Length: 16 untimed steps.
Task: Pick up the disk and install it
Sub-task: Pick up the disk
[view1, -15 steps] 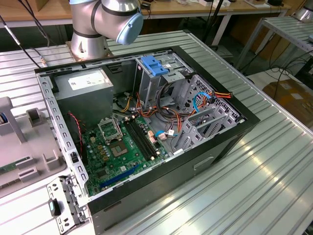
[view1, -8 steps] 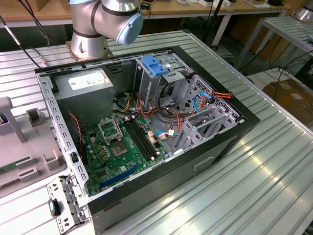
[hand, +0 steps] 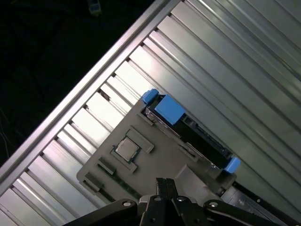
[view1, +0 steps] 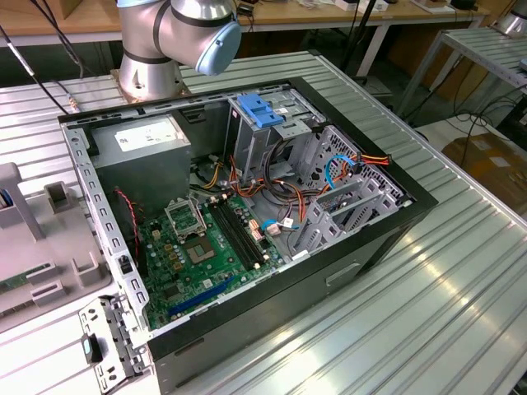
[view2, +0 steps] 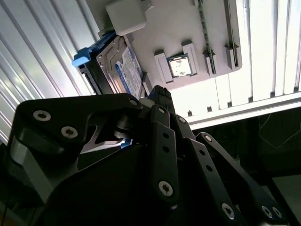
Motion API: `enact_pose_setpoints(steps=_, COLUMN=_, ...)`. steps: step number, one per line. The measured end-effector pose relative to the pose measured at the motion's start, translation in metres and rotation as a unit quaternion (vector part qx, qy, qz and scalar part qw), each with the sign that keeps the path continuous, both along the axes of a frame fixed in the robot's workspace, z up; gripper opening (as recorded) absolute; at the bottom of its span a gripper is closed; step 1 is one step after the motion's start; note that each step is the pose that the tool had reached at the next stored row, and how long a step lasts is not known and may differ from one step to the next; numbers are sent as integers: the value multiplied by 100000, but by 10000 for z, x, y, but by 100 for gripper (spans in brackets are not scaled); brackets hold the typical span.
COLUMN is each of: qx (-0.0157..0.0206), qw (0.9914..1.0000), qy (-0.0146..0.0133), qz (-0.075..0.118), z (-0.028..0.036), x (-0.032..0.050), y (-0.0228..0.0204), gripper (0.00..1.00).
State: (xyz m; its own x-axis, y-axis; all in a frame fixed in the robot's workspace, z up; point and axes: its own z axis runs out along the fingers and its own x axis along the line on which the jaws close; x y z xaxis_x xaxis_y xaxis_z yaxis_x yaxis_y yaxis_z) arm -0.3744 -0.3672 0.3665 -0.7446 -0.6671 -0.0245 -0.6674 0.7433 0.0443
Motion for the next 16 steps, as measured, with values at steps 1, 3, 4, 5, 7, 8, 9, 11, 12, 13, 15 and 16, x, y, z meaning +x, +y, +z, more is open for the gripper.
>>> enact_pose_setpoints(steps=1, qx=0, qw=100000, qy=1, qz=253, z=0, x=0, y=0, gripper=11)
enact_pose_setpoints(steps=3, qx=0, qw=99998, qy=1, qz=676, z=0, x=0, y=0, gripper=11)
enact_pose_setpoints(steps=4, qx=0, qw=99995, qy=1, qz=977, z=0, x=0, y=0, gripper=11)
enact_pose_setpoints(steps=5, qx=-1, qw=99993, qy=2, qz=1192, z=0, x=0, y=0, gripper=11)
enact_pose_setpoints(steps=7, qx=0, qw=99983, qy=0, qz=1831, z=0, x=0, y=0, gripper=11)
enact_pose_setpoints(steps=8, qx=0, qw=99978, qy=0, qz=2120, z=0, x=0, y=0, gripper=11)
enact_pose_setpoints(steps=9, qx=0, qw=99973, qy=3, qz=2339, z=0, x=0, y=0, gripper=11)
enact_pose_setpoints(steps=11, qx=1, qw=99960, qy=3, qz=2835, z=0, x=0, y=0, gripper=11)
enact_pose_setpoints(steps=12, qx=1, qw=99951, qy=0, qz=3129, z=0, x=0, y=0, gripper=11)
enact_pose_setpoints(steps=13, qx=-1, qw=99941, qy=0, qz=3424, z=0, x=0, y=0, gripper=11)
enact_pose_setpoints(steps=15, qx=0, qw=99925, qy=1, qz=3872, z=0, x=0, y=0, gripper=11)
enact_pose_setpoints(steps=16, qx=-1, qw=99917, qy=0, qz=4073, z=0, x=0, y=0, gripper=11)
